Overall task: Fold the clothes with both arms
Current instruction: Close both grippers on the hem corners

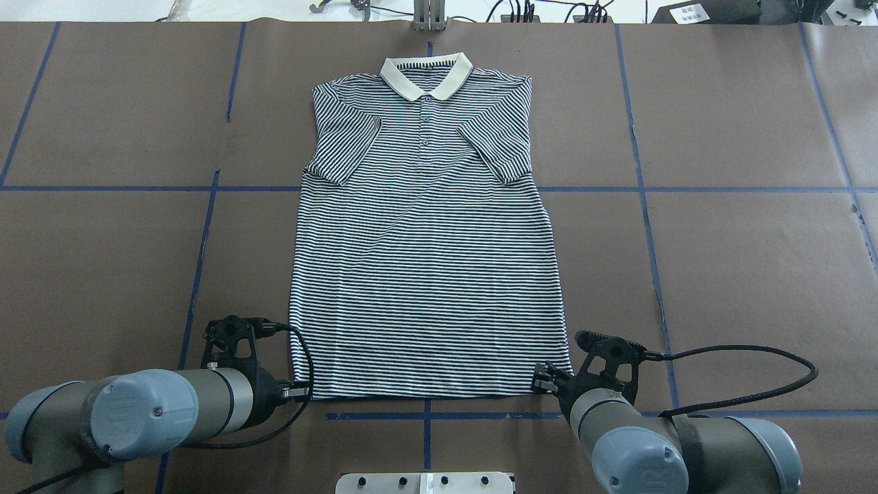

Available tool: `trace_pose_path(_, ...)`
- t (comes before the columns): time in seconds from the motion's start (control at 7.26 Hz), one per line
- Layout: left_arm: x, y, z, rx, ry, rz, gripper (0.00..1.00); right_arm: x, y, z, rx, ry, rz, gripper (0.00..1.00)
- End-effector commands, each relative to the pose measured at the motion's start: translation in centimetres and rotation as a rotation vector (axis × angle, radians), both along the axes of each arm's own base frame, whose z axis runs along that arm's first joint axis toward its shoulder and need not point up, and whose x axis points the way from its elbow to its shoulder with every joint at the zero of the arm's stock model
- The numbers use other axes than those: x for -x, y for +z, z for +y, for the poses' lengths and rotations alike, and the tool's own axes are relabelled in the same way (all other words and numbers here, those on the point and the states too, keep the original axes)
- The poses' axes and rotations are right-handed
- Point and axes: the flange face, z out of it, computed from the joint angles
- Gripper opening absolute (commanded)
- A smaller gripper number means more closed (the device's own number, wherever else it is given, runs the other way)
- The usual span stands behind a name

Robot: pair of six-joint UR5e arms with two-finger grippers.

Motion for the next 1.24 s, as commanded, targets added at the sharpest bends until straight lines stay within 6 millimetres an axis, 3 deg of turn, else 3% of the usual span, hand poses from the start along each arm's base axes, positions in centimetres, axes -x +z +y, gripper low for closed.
trace_pose_path(0.0,-0.1,0.0,0.0,0.0,-0.001,0.0,0.0,0.1,0.2,0.3,0.0,-0.003,0.005,0.62)
trace_pose_path(0.14,0.0,0.0,0.0,0.004,-0.002,0.003,0.0,0.1,0.1,0.3,-0.001,-0.002,0.002,0.44)
trace_pose_path(0.28,0.0,-0.1,0.0,0.003,-0.003,0.004,0.0,0.2,0.0,0.5,0.022,0.021,-0.015,0.15)
trace_pose_path(0.41,0.0,-0.1,0.0,0.002,-0.005,0.004,0.0,0.2,-0.4,0.5,0.023,0.026,-0.026,0.0)
trace_pose_path(0.83,0.0,-0.2,-0.1,0.0,-0.007,0.007,0.0,-0.5,-1.6,0.4,0.02,0.028,-0.05,0.0)
trace_pose_path(0.96,0.0,-1.4,-0.1,-0.002,-0.005,0.026,0.0,-1.6,-3.1,0.3,0.02,0.022,-0.072,0.0)
trace_pose_path(1.1,2.7,-4.1,0.2,-0.011,0.008,0.056,0.0,-4.3,-6.1,0.8,0.036,0.005,-0.07,0.0)
